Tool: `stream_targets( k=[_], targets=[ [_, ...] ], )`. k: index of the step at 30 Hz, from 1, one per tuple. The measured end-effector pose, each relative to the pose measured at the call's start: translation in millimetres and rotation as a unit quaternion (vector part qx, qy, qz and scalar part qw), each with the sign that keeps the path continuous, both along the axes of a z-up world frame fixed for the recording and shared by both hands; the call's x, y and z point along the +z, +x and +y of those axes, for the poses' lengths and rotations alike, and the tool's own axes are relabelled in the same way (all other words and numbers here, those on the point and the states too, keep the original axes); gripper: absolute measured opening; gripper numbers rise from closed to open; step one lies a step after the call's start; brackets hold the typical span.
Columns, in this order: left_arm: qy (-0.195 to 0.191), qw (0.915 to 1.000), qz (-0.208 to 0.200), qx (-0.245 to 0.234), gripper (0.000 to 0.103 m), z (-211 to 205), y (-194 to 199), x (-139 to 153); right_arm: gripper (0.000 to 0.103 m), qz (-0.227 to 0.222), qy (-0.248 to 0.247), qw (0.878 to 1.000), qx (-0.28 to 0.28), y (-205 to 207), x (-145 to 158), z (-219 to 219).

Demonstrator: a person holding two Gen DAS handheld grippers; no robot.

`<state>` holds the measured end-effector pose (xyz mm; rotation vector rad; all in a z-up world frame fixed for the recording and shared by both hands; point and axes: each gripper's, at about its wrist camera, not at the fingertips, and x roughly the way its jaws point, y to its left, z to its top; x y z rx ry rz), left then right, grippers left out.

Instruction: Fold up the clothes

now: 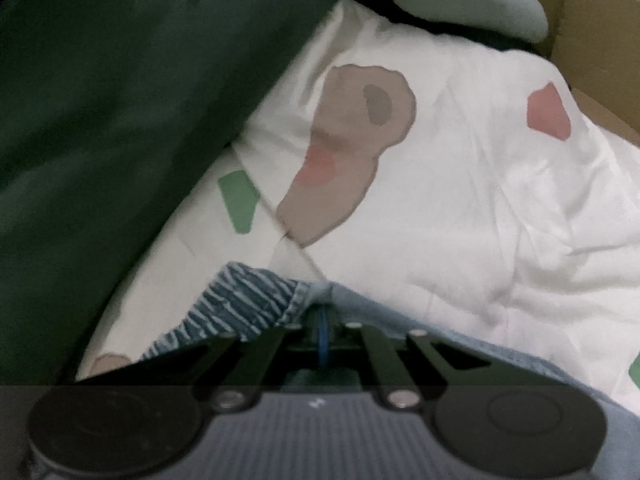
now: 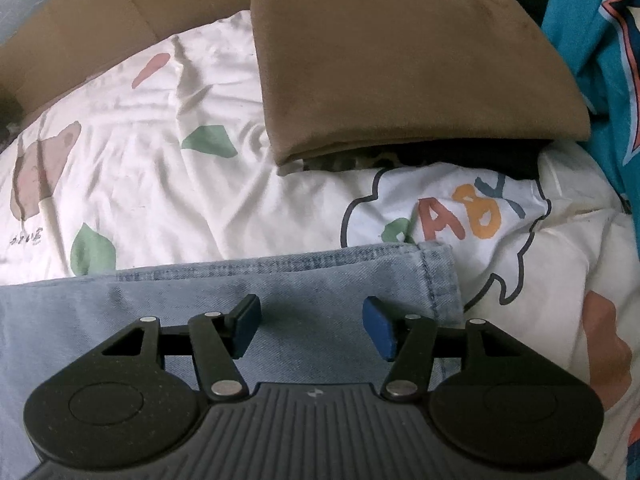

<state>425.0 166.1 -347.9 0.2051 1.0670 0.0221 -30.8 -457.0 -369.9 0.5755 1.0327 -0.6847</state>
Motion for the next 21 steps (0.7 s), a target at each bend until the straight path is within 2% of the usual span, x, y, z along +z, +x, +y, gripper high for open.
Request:
stream_targets(
  k=[6, 9, 13, 18, 21],
  targets=[
    [0.007, 0.9999, 0.004, -0.01, 0.002, -5, 7, -5, 0.064, 0.002, 0.007, 1.0, -0.012, -1, -9, -2],
    [0.023, 0.9995, 0.005, -0.021, 0.002, -9, 6, -5, 0.064, -0.002, 0.001, 1.0, -0.013, -2, -8, -1],
    [0.04, 0.9989, -0.008, -0.025, 0.001, -18, -3, 7, 0.063, -0.006, -0.015, 1.0, -0.012, -8, -1, -7],
    [0.039, 0.9963, -0.016, -0.075, 0.002, -31, -28, 28, 0.063, -0.023, -0.022, 1.0, -0.004, -21, 8, -18],
    [0.029, 0.992, -0.016, -0.121, 0.003, -38, -42, 41, 0.063, -0.016, -0.042, 0.999, 0.009, -26, 13, -18]
  ],
)
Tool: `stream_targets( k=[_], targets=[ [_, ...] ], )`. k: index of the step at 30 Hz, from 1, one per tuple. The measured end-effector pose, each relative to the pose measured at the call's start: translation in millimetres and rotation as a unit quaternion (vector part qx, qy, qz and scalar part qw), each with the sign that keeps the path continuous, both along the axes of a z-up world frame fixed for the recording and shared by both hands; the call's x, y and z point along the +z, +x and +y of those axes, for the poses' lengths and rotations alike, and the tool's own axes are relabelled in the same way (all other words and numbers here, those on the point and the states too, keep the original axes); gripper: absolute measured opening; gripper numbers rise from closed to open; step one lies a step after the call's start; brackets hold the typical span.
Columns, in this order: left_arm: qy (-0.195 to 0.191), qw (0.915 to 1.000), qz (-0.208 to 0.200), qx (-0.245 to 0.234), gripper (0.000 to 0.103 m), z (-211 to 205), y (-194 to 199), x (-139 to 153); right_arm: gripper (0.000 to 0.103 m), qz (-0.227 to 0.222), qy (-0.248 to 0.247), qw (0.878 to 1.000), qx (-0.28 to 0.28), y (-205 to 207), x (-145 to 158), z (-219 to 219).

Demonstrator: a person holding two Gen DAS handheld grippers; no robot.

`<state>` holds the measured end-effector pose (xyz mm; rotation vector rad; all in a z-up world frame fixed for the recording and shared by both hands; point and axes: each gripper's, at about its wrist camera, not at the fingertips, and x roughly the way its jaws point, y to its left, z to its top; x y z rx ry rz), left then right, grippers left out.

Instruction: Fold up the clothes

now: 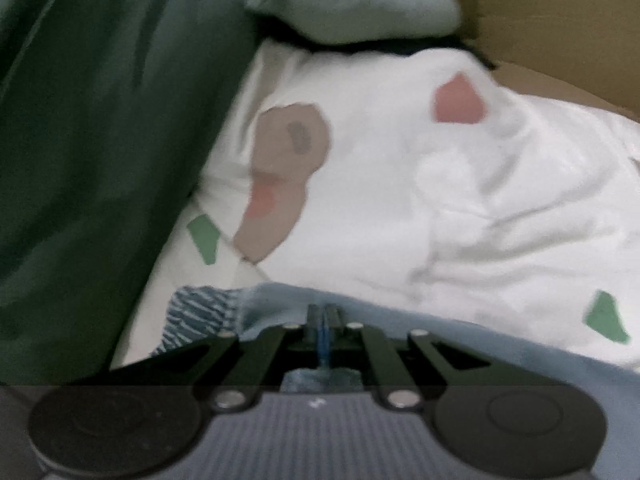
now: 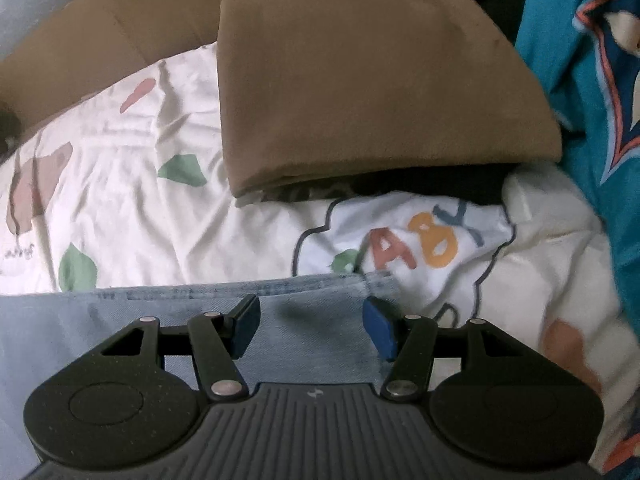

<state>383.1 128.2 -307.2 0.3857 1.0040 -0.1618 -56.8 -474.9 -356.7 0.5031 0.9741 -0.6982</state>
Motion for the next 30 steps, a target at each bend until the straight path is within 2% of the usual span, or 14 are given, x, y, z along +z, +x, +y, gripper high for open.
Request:
stream_targets(
  k=[5, 8, 13, 16, 18, 19, 22, 27, 30],
  targets=[
    [-0.02, 0.9986, 0.003, -0.049, 0.014, -26, -20, 15, 0.063, 0.001, -0.013, 1.0, 0.0, -8, 2, -9],
    [-0.02, 0.9962, 0.008, -0.084, 0.016, -48, -27, 16, 0.061, 0.0, -0.014, 1.0, 0.001, -10, -2, -16],
    [-0.031, 0.9863, 0.028, -0.16, 0.016, -89, -45, 12, 0.048, 0.015, -0.012, 1.0, 0.024, -4, -12, -17],
    [-0.033, 0.9719, 0.043, -0.229, 0.018, -115, -61, 8, 0.045, 0.022, -0.014, 0.999, 0.036, -3, -17, -17],
    [-0.03, 0.9601, 0.054, -0.273, 0.02, -130, -72, 3, 0.027, 0.028, -0.02, 0.999, 0.037, -3, -16, -19],
    [-0.026, 0.9553, 0.057, -0.289, 0.02, -137, -77, 0, 0.025, 0.03, -0.025, 0.999, 0.038, -3, -15, -19],
    [-0.02, 0.941, 0.069, -0.331, 0.02, -152, -88, -6, 0.02, 0.035, -0.035, 0.998, 0.043, -4, -12, -19],
    [-0.018, 0.9159, 0.077, -0.394, 0.021, -170, -101, -10, 0.019, 0.038, -0.052, 0.997, 0.041, -3, -4, -14],
    [-0.017, 0.8948, 0.082, -0.438, 0.031, -181, -114, -8, 0.018, 0.036, -0.059, 0.997, 0.039, -4, 2, -12]
  ],
)
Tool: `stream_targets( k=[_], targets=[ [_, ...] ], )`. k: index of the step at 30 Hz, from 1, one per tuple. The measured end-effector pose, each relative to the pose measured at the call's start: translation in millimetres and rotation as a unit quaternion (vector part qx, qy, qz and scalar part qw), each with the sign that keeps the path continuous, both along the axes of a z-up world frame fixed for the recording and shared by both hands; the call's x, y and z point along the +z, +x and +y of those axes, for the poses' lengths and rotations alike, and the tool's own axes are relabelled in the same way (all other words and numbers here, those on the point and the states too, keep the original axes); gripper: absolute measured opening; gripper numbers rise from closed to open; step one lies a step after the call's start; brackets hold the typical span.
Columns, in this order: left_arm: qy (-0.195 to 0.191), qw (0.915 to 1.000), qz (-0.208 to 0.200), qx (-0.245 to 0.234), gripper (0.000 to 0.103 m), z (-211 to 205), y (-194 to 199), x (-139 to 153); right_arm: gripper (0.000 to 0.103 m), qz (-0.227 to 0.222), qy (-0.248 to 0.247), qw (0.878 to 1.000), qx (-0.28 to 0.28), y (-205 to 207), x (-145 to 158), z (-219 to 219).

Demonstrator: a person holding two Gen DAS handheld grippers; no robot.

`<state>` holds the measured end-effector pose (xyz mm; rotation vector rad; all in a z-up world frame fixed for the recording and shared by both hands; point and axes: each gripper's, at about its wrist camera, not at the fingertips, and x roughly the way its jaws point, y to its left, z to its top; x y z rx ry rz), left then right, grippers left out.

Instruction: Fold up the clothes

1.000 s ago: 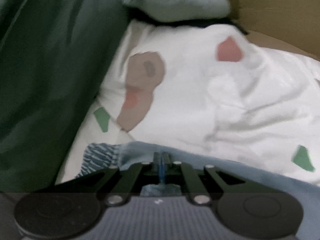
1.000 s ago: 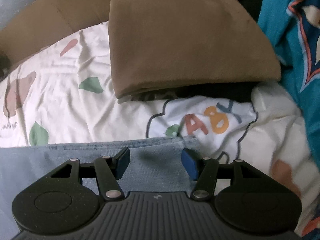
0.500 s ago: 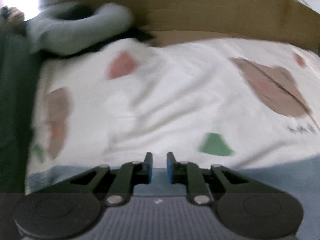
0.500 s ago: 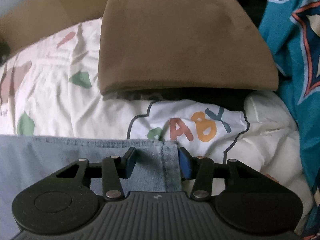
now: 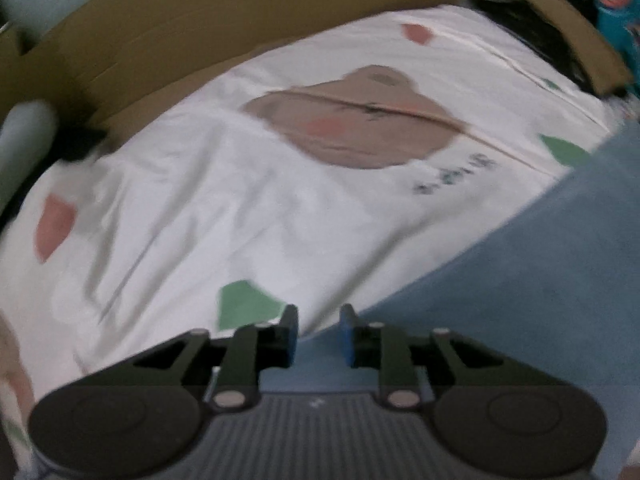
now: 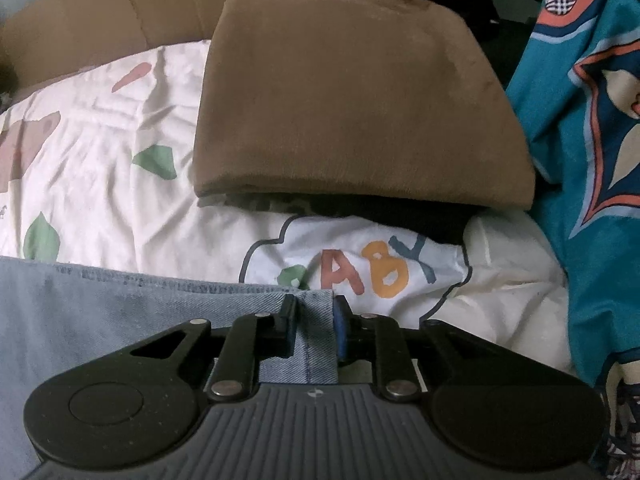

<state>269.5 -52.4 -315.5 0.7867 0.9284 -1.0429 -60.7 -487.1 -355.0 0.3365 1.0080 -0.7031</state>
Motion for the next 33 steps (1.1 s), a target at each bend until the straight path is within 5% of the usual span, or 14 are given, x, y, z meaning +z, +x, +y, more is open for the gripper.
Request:
stream_targets(
  k=[12, 15, 21, 26, 30, 33],
  targets=[
    [0.024, 0.986, 0.05, -0.157, 0.033, -48, -37, -24, 0.017, -0.002, -0.016, 1.0, -0.01, 4, 3, 1],
    [0.036, 0.9826, 0.047, -0.176, 0.003, -54, -39, -30, 0.016, -0.003, -0.017, 1.0, -0.009, 3, 4, 1],
    [0.041, 0.9784, 0.027, -0.201, 0.0, -57, -40, -28, 0.016, -0.006, -0.018, 1.0, -0.012, 1, 4, 1],
    [0.042, 0.9757, 0.035, -0.212, 0.029, -64, -39, -25, 0.016, -0.009, -0.016, 1.0, -0.012, 0, 5, 0],
    [0.055, 0.9681, 0.054, -0.238, 0.029, -75, -42, -30, 0.016, -0.009, -0.015, 1.0, -0.011, 0, 4, 0],
    [0.072, 0.9604, 0.074, -0.259, 0.039, -84, -43, -36, 0.016, -0.01, -0.013, 1.0, -0.01, -1, 4, 0]
  ],
)
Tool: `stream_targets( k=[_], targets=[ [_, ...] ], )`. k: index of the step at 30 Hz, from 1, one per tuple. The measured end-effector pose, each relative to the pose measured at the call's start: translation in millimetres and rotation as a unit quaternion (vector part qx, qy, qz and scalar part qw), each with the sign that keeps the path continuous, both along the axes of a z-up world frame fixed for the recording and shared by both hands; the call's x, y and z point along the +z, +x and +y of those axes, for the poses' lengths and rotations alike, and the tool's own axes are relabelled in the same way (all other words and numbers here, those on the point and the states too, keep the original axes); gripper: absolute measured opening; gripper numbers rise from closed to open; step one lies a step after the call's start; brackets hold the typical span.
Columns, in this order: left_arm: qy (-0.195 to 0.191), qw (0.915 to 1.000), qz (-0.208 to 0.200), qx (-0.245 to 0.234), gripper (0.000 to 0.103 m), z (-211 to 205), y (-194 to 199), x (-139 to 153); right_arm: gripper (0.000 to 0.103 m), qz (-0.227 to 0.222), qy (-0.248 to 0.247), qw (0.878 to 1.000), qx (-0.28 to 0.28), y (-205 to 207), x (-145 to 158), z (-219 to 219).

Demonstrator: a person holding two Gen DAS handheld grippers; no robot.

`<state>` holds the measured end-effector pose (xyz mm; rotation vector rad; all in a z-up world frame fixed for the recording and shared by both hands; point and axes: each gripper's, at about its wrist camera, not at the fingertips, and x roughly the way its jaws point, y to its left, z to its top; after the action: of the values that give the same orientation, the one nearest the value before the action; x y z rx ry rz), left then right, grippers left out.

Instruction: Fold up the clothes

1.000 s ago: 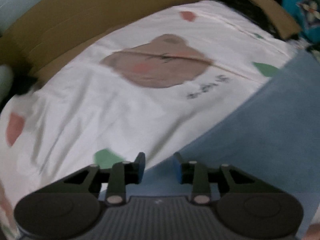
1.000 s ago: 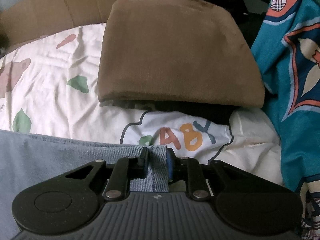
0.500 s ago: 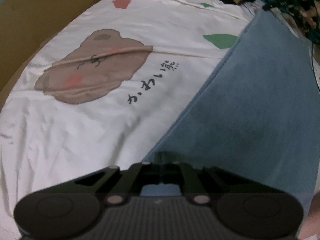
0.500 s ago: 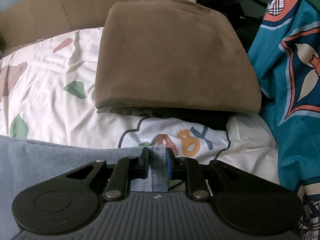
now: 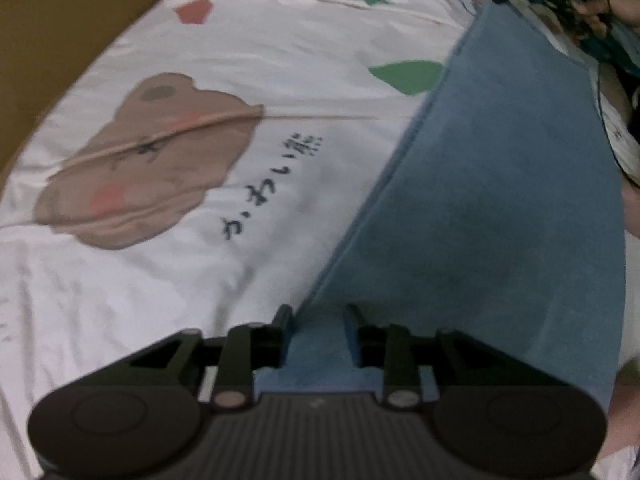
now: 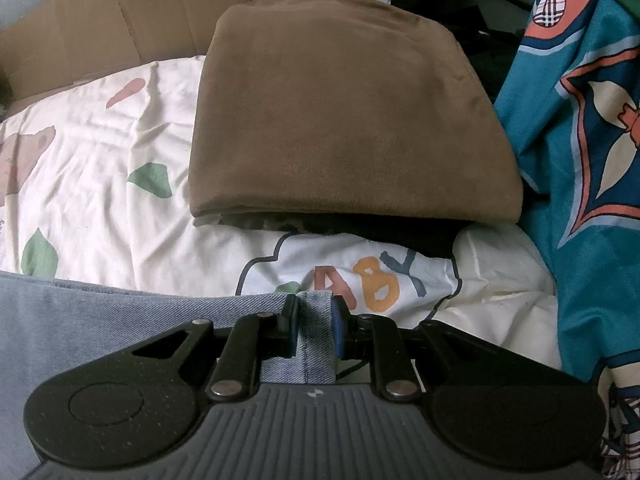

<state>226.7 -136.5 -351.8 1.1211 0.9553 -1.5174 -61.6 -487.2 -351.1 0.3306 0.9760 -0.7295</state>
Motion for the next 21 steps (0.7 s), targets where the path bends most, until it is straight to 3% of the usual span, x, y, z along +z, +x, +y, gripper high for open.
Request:
stream_targets(
  k=[2, 4, 8, 11, 21],
  targets=[
    [0.015, 0.9998, 0.008, -0.011, 0.043, -6, 0, -5, 0.016, -0.001, 0.001, 1.0, 0.0, -1, 0, 0],
    [0.024, 0.9994, 0.012, -0.022, 0.041, -11, 0, -8, 0.016, -0.001, 0.002, 1.0, 0.001, -2, -1, 1],
    [0.022, 0.9991, 0.007, -0.034, 0.02, -12, -2, -7, 0.016, -0.002, 0.002, 1.0, 0.002, -2, -1, 1],
    [0.014, 0.9992, 0.005, -0.037, 0.013, -7, -1, -1, 0.016, -0.003, 0.001, 1.0, 0.0, -2, -1, 1],
    [-0.006, 0.9966, -0.044, -0.07, 0.011, 3, -17, 9, 0.016, -0.002, -0.002, 1.0, -0.001, -2, 0, 2]
  ],
)
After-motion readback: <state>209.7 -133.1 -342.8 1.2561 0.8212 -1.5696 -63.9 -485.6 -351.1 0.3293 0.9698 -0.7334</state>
